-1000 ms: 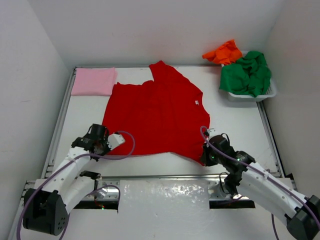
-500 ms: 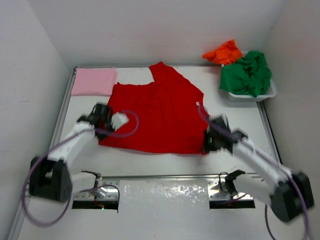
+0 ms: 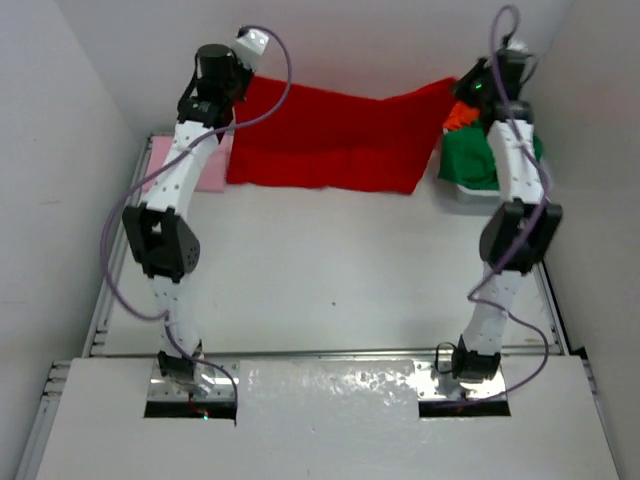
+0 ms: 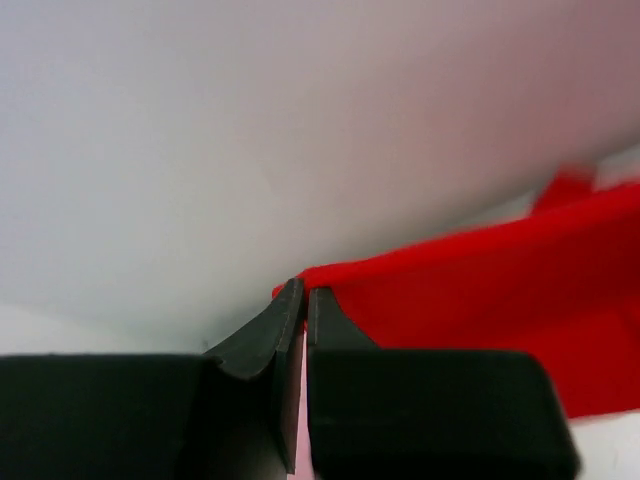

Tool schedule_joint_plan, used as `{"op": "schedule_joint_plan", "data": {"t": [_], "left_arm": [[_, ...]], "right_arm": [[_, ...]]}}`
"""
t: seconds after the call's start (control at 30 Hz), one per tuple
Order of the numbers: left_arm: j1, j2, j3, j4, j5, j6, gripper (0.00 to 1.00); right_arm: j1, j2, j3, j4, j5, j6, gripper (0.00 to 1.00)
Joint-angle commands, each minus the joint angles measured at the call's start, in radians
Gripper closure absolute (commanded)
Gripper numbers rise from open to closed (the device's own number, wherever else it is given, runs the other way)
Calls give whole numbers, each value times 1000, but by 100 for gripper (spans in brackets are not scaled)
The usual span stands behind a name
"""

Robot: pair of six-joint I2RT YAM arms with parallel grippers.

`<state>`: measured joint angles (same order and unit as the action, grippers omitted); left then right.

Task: Fold and stack the t-shirts
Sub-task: Flatten out the tshirt

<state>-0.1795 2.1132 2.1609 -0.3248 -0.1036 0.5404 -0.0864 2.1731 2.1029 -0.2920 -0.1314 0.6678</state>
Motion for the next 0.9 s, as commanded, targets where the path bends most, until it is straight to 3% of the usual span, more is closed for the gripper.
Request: {"op": "schedule_joint_plan", "data": {"t": [0.0, 0.13, 0.3, 0.4, 0.43, 0.47, 0.53, 0.67, 0.87], "left_arm": [[-41, -222, 143, 233, 66, -25, 100], [-77, -257, 59, 259, 74, 41, 100], [-89, -338, -67, 207, 96, 78, 100], [-87, -427, -275, 190, 99, 148, 100], [-87, -484, -380, 176, 99, 180, 100], [-87, -516, -442, 171, 99, 202, 100], [-87, -580, -557, 135, 99, 251, 100], [-87, -746, -867, 4, 125, 337, 100], [-98, -958, -1252, -172, 121, 447, 100]], "right_arm": [[-7, -329, 287, 166, 52, -94, 100], [-27, -378, 199, 217, 20, -92, 100], [-26, -624, -257, 287, -63, -132, 100], [-21, -798, -655, 350, -112, -155, 100], [-13, -887, -798, 332, -132, -187, 100], [-7, -935, -799, 323, -137, -188, 100], [10, -1036, -1022, 301, -131, -214, 100], [42, -1374, -1421, 165, -90, -179, 100], [171, -1668, -1693, -139, -54, -88, 100]]}}
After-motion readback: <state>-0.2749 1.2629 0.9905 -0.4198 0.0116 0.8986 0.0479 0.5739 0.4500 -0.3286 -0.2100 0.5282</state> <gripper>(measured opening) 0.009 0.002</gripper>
